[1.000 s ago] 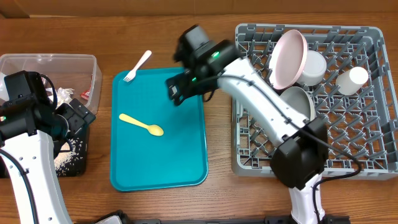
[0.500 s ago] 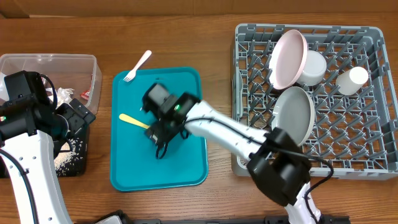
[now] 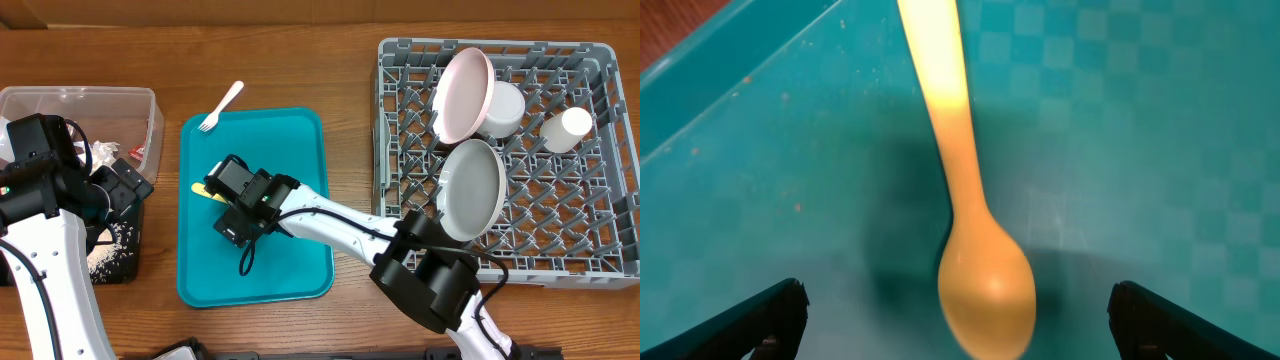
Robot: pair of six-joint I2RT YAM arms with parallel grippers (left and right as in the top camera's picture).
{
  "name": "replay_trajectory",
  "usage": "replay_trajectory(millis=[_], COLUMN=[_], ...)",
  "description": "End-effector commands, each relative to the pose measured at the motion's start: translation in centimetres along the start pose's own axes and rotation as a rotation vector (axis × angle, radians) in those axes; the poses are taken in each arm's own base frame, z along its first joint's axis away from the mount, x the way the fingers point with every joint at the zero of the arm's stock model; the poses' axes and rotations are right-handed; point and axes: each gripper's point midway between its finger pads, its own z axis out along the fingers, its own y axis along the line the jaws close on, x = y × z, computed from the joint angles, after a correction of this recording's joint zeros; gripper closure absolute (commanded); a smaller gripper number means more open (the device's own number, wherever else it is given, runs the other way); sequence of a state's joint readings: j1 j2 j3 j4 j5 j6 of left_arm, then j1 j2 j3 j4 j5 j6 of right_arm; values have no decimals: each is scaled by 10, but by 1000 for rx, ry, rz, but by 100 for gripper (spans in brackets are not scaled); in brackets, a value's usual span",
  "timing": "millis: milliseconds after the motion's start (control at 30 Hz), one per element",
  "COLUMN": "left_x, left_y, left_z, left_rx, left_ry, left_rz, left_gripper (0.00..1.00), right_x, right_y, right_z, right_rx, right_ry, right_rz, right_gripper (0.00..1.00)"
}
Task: Sort waste into correct bins and load items into the dishwasher rack
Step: 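Reach the right gripper to the yellow spoon and grasp it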
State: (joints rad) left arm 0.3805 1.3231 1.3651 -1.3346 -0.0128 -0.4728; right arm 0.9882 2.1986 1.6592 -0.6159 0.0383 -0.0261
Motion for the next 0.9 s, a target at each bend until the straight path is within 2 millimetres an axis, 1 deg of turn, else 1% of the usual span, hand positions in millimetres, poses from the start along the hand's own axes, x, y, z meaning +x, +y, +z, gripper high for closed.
replay_trajectory(millis=[0, 100, 200, 267, 400, 467, 567, 667, 767, 867], left_x=[-1, -1, -1, -1, -1, -1, -1, -1, -1, -1], left_y=[3, 3, 3, 3, 4, 3, 3, 3, 3, 3], left_z=[0, 0, 0, 0, 0, 0, 0, 0, 0, 0], left_rx=[-13, -14, -14, -13, -14, -13, -13, -13, -13, -13], left_ry=[-6, -6, -6, -6, -7, -7, -6, -6, -6, -6], left_rz=[-19, -19, -19, -19, -19, -19, -19, -19, -19, -19], left_gripper=[0, 0, 0, 0, 0, 0, 0, 0, 0, 0], right_x=[8, 12, 16, 18, 20, 20, 20, 22, 24, 27], right_y=[-4, -3, -2, 0, 5, 3, -3, -12, -23, -30], right_z=[15, 22, 27, 29, 30, 29, 30, 29, 29, 29], right_rx=[14, 12, 4, -8, -69, -85, -81, -73, -65, -59], right_ry=[18, 31, 45, 51, 59, 59, 60, 67, 78, 87], right_rz=[-3, -3, -3, -2, 11, 20, 32, 47, 67, 80], right_gripper=[0, 0, 5, 8, 10, 17, 34, 47, 54, 58])
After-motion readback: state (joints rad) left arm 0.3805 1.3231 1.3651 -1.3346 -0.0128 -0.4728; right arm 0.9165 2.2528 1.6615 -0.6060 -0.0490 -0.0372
